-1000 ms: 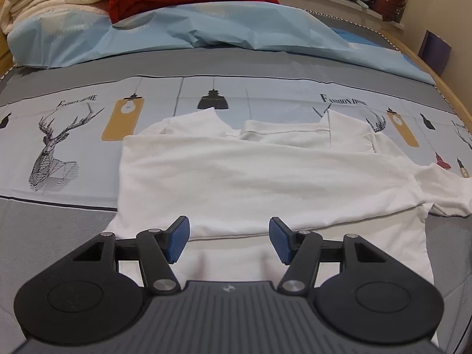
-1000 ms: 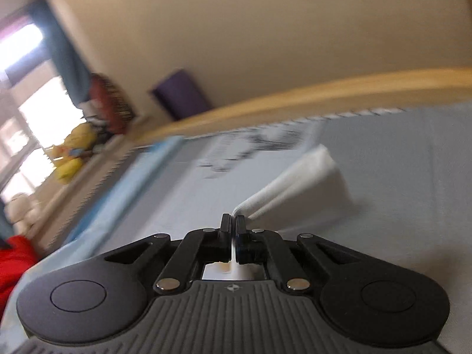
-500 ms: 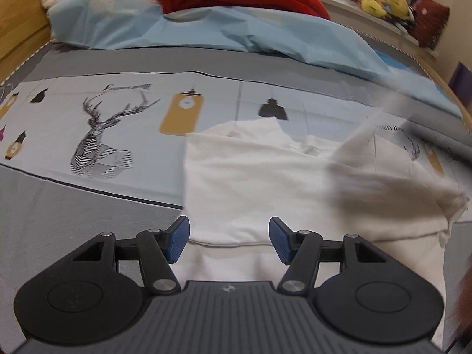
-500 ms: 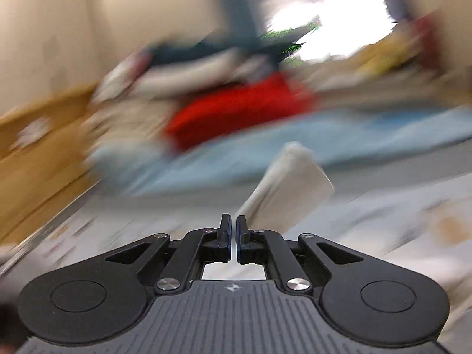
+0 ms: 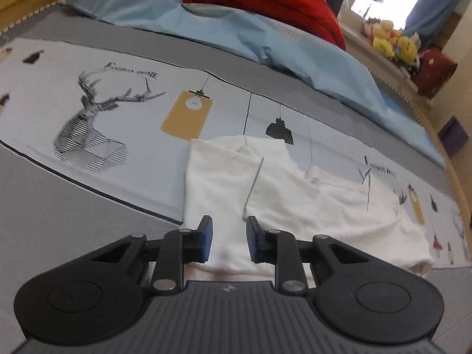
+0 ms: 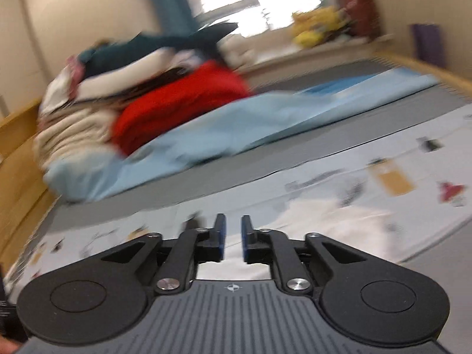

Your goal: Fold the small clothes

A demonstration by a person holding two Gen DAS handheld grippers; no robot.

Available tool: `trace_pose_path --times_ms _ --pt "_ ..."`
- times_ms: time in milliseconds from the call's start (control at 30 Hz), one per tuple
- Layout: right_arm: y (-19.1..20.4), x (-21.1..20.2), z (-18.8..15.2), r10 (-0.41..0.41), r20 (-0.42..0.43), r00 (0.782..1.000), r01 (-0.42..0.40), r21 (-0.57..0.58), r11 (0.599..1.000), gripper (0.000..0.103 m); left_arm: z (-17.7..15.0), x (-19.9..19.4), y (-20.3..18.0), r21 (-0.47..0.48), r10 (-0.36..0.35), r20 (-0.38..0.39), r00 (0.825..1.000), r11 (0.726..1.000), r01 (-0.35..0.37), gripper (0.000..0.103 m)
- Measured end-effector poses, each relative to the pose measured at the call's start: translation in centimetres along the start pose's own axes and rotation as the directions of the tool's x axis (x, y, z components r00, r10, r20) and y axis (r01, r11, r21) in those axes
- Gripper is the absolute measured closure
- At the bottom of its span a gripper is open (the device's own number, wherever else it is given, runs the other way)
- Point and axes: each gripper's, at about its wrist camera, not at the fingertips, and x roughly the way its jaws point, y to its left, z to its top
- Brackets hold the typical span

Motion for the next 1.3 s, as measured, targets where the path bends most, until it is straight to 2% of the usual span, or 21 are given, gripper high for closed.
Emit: trace_pose_path --times_ms 67,133,200,300,400,633,667,700,733,800,867,933,967,1000,1067,1100,1167,1200,1300 --pt "-2.0 1.0 -0.6 -0.074 -0.033 0.997 0.076 0.05 0.996 0.085 -0.1 1.4 0.2 -0.015 0.006 -0.017 1.0 1.0 -0.006 0.076" --pt "-4.5 1.7 -0.1 -0.078 -0.061 0.995 0.086 0.129 0.988 0.085 0.1 2.8 0.0 -0.047 -0.013 -0.035 0.999 0.999 0.011 0.076" --pt "-5.9 2.2 0.6 -0.096 -0.055 0.994 0.102 0.131 0.986 0.085 0.3 3.9 -0.4 -0.051 -0.029 -0.035 0.999 0.998 0.027 0.076" --pt "-7.8 2.8 1.5 -0.151 -0.015 0.988 0.152 0.151 0.977 0.085 0.5 5.5 -1.4 -0.025 -0.022 -0.044 0.999 0.999 0.02 0.072" --pt "-10.7 3.3 1.8 -0.191 -0.024 0.981 0.191 0.249 0.949 0.085 0.5 7.0 -2.3 0.008 0.001 -0.057 0.998 1.0 -0.001 0.064" --pt "-14.1 4.7 1.4 -0.232 -0.049 0.971 0.233 0.37 0.899 0.085 0.3 9.8 -3.8 0.072 0.056 -0.097 0.994 0.996 -0.049 0.064" --pt "-14.3 5.0 1.3 -0.233 -0.052 0.971 0.235 0.378 0.895 0.085 0.4 9.8 -4.2 0.094 0.062 -0.095 0.994 0.994 -0.053 0.067" --pt "-14.4 5.2 1.4 -0.238 -0.055 0.97 0.24 0.385 0.891 0.085 0.4 9.8 -4.5 0.117 0.061 -0.09 0.994 0.992 -0.051 0.087" --pt "-14.5 5.3 1.4 -0.239 -0.057 0.969 0.242 0.392 0.888 0.085 0.4 9.5 -4.8 0.142 0.073 -0.084 0.994 0.988 -0.061 0.098" --pt "-14.5 5.3 1.3 -0.237 -0.062 0.969 0.242 0.406 0.881 0.085 0.9 8.0 -4.9 0.146 0.099 -0.045 0.994 0.985 -0.091 0.098" --pt "-14.4 5.5 1.2 -0.235 -0.067 0.97 0.242 0.411 0.879 0.085 1.7 4.9 -4.2 0.054 0.103 0.025 0.994 0.993 -0.105 0.098" --pt "-14.3 5.8 1.0 -0.233 -0.073 0.97 0.242 0.415 0.877 0.085 1.7 2.7 -3.8 0.041 0.195 0.061 0.979 0.979 -0.198 0.098" --pt "-14.1 6.1 0.8 -0.232 -0.079 0.97 0.243 0.414 0.877 0.085 1.4 2.6 -3.5 0.042 0.236 0.049 0.97 0.97 -0.238 0.097" --pt "-13.9 6.3 0.7 -0.228 -0.088 0.97 0.244 0.411 0.878 0.085 1.2 3.0 -2.9 0.034 0.26 0.0 0.966 0.965 -0.26 0.096" --pt "-13.6 6.9 0.4 -0.221 -0.109 0.969 0.246 0.409 0.879 0.085 1.1 4.7 -1.8 0.043 0.24 -0.131 0.962 0.971 -0.236 0.092" --pt "-13.3 7.4 0.2 -0.21 -0.125 0.97 0.243 0.403 0.882 0.084 1.3 4.7 -1.3 0.024 0.255 -0.124 0.959 0.967 -0.254 0.09" --pt "-12.8 8.4 -0.1 -0.187 -0.158 0.97 0.235 0.382 0.894 0.079 1.8 3.8 -1.2 0.002 0.291 -0.051 0.955 0.957 -0.292 0.087" --pt "-12.6 9.0 -0.3 -0.171 -0.175 0.97 0.225 0.369 0.902 0.076 2.1 3.4 -1.3 0.007 0.284 -0.024 0.958 0.959 -0.284 0.08" --pt "-12.4 10.8 -0.6 -0.138 -0.215 0.967 0.205 0.331 0.921 0.07 2.7 3.5 -1.9 0.029 0.242 0.0 0.97 0.97 -0.242 0.076"
